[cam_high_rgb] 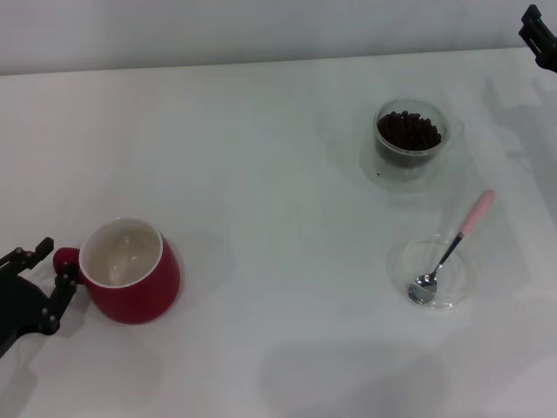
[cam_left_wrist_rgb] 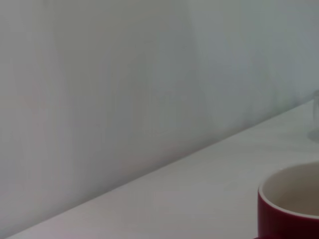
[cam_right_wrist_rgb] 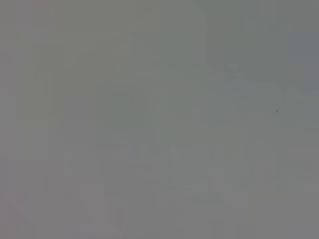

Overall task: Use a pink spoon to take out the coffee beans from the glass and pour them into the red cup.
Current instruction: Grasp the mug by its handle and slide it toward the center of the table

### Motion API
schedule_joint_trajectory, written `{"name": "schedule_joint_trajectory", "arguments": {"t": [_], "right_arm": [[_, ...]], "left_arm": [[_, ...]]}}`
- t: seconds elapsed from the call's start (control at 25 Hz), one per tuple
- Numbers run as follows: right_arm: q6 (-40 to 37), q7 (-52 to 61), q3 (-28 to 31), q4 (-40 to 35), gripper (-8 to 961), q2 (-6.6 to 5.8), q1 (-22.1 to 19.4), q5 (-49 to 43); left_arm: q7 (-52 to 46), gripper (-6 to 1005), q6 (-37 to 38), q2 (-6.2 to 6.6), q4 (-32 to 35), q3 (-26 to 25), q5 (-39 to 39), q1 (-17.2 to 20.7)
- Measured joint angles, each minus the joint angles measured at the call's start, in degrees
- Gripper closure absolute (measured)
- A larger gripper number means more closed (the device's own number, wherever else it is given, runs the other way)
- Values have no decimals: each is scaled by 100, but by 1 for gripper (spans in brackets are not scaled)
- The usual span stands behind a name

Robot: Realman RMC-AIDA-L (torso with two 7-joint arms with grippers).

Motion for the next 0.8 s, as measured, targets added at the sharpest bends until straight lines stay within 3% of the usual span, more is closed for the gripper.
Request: {"name": "schedule_joint_trajectory", "arguments": {"t": [0.48,0.8], "right_arm": [[0,0,0,21,87,-4,-14,-1],[0,0,0,23,87,3,-14,-1]], "left_arm": [[509,752,-13,-11,248,-3,-199,108],[529,872,-14,-11,262,-3,-199,69]]}}
